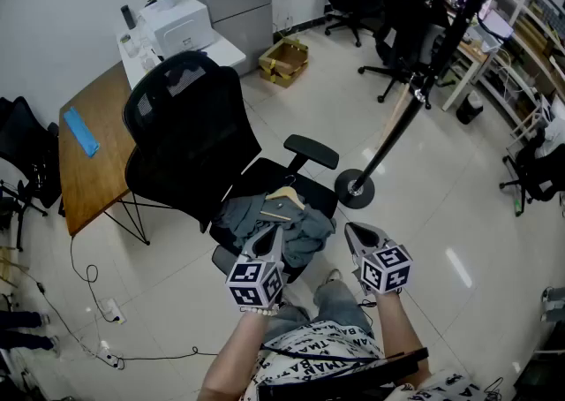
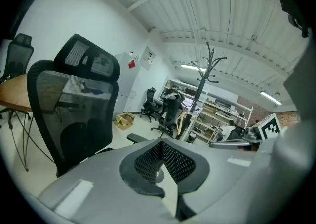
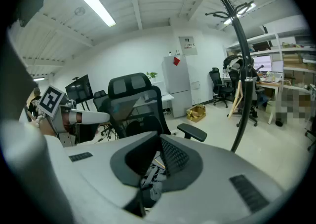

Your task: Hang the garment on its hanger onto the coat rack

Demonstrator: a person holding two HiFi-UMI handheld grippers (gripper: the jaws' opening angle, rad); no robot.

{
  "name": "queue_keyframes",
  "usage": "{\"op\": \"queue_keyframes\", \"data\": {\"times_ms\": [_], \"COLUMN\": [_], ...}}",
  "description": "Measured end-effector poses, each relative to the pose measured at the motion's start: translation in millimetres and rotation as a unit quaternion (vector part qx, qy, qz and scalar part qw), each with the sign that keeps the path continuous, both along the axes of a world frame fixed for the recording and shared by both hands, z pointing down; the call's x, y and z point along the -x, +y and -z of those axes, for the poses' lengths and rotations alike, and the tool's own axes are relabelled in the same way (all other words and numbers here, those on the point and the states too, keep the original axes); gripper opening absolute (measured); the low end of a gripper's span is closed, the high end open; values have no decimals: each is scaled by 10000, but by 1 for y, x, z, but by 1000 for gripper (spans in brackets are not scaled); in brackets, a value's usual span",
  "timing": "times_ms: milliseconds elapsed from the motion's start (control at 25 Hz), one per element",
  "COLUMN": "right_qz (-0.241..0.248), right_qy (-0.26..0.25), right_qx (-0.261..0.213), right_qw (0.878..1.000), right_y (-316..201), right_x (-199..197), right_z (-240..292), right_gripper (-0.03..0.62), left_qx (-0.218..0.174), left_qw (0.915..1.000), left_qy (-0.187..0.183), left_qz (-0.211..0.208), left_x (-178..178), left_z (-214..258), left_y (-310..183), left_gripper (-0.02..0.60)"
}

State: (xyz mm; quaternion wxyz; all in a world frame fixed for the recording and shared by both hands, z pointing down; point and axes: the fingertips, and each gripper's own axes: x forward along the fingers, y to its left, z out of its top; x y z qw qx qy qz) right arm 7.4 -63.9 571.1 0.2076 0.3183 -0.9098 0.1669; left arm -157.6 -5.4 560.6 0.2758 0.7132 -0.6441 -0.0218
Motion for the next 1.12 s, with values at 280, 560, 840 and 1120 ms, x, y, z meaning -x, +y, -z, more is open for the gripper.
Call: {"op": "queue_keyframes", "data": {"times_ms": [280, 560, 840, 1120], "right_qz": [195, 546, 1089, 1629], "right_qy": [387, 1090, 1701, 2272], "right_qx": [480, 953, 1620, 1902], "right_qw": [9979, 9880, 9659, 9411], "right_y": [-32, -66, -86, -114], "right_x": [10, 24, 38, 59], "right_z": [-71, -170, -283, -378], "right_gripper": [144, 213, 225, 225], "left_qx": [211, 697, 1109, 1377], "left_qw": [9997, 9976, 9933, 9891], "left_qy": [-50, 31, 284, 390], "left_qz": [-59, -35, 132, 345], "left_x": [0, -8, -22, -16], "left_z": [-29, -83, -142, -200], "left_y": [-23, -47, -68, -104], "left_gripper": [-11, -11, -11, -11]}}
